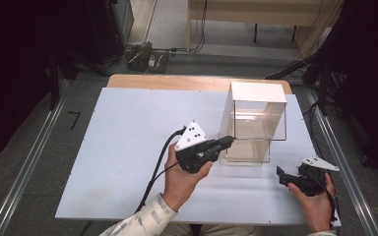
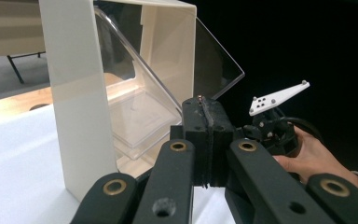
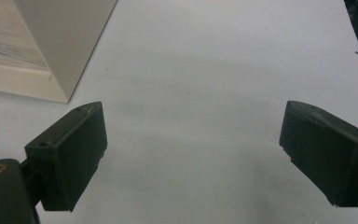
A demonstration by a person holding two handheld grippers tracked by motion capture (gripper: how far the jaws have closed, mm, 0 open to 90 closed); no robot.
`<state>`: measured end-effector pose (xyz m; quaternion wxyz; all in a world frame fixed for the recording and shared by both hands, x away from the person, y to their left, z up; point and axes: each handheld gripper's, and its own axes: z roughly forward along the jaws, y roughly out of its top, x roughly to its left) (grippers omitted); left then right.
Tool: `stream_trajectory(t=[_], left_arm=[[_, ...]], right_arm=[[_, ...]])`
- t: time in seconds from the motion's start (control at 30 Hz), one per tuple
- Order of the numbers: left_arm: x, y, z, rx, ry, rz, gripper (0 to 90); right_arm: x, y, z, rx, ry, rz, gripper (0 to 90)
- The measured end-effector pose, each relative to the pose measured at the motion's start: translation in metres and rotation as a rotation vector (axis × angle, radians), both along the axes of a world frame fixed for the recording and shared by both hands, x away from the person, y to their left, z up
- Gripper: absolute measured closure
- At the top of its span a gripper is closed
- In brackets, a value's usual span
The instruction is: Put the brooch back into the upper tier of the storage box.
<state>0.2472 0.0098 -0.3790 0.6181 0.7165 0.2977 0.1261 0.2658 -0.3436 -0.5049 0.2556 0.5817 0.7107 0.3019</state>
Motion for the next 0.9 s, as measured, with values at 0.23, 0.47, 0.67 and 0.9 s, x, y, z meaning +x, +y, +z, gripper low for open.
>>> stream_trajectory(t=[0.23, 0.47, 0.67, 0.9], left_arm=[[0.003, -0.006, 0.002, 0.003, -0.003, 0.004, 90.0], [0.007, -0.011, 0.003, -0.001, -0.008, 0.013, 90.0], [0.010, -0.017, 0.006, 0.001, -0.018, 0.014, 90.0], [0.014, -0.021, 0.006, -0.003, -0.020, 0.022, 90.0]], right_arm=[[0.000, 0.000, 0.000, 0.003, 0.003, -0.001, 5.9], [0.000, 0.000, 0.000, 0.002, 0.003, 0.003, 5.9], [0.000, 0.000, 0.000, 0.002, -0.001, 0.005, 5.9], [0.000, 0.000, 0.000, 0.003, -0.001, 0.007, 5.9]])
